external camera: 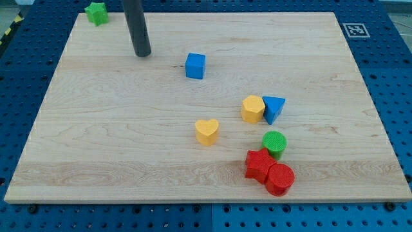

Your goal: Move the arm to the top side of the blue triangle

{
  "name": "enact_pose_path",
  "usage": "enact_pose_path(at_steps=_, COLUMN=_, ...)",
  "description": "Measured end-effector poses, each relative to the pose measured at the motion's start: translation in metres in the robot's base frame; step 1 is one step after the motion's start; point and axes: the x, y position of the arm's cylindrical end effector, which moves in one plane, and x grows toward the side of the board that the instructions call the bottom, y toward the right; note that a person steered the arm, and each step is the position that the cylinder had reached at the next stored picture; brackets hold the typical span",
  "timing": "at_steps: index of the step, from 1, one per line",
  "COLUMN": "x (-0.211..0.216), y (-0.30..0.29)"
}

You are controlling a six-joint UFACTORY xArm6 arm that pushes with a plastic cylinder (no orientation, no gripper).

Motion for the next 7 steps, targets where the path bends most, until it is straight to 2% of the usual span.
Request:
enact_pose_path(at_steps=2, x=0.009, y=0.008)
enact_pose_path(at_steps=5, x=0.088, y=0.065)
enact_pose_path(at_steps=7, x=0.097, y=0.156)
